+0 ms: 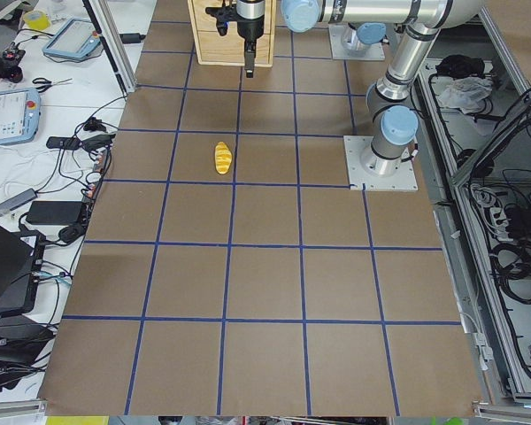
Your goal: Open upper drawer
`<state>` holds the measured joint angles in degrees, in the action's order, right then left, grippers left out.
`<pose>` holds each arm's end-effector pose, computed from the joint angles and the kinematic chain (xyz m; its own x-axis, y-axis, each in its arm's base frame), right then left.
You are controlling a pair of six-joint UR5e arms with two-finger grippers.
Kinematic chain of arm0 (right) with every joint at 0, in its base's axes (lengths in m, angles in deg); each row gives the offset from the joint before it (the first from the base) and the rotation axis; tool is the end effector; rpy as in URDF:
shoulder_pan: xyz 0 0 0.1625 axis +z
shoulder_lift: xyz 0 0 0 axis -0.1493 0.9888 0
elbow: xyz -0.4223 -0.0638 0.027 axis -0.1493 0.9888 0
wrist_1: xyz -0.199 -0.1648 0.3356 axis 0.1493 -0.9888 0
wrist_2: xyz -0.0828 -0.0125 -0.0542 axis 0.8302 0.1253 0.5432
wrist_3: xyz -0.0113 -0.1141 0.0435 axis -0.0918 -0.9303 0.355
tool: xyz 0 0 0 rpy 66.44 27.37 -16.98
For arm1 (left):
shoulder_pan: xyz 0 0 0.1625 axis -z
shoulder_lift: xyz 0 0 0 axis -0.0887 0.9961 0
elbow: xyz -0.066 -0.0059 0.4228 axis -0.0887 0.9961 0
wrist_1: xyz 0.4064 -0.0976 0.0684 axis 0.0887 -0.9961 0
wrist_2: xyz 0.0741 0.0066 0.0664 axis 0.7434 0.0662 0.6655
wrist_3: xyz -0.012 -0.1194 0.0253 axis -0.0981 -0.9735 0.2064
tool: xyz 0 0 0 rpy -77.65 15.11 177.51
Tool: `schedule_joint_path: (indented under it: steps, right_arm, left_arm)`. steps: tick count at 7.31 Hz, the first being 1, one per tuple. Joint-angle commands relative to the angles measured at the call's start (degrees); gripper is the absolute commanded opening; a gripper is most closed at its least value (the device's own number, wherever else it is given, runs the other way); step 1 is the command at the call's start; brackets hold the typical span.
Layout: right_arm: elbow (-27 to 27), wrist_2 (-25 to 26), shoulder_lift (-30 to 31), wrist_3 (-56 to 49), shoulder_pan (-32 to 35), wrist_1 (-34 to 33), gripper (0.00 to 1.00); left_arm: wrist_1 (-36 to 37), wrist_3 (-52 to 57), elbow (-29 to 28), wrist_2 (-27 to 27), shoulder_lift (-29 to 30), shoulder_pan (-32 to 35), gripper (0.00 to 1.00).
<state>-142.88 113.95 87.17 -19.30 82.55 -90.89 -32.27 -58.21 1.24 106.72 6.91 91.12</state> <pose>0.1454 -0.4979 0.4780 -0.9966 0.0791 -0.0225 0.0799 0.9961 -0.0378 -0.0976 -0.4974 0.4815 -0.9999 0.0070 -0.0133 0.0072 0.9997 -0.0219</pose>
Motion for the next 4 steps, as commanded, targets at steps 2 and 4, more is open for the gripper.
schedule_joint_path:
  steps: [2,4]
  right_arm:
    - [0.00,0.01,0.00,0.00,0.01,0.00,1.00]
    - [0.00,0.01,0.00,0.00,0.01,0.00,1.00]
  left_arm:
    - [-0.80,-0.42,-0.18,3.48,0.67,0.01,1.00]
    - [-0.28,-0.87,-0.09,3.47,1.03,0.89,1.00]
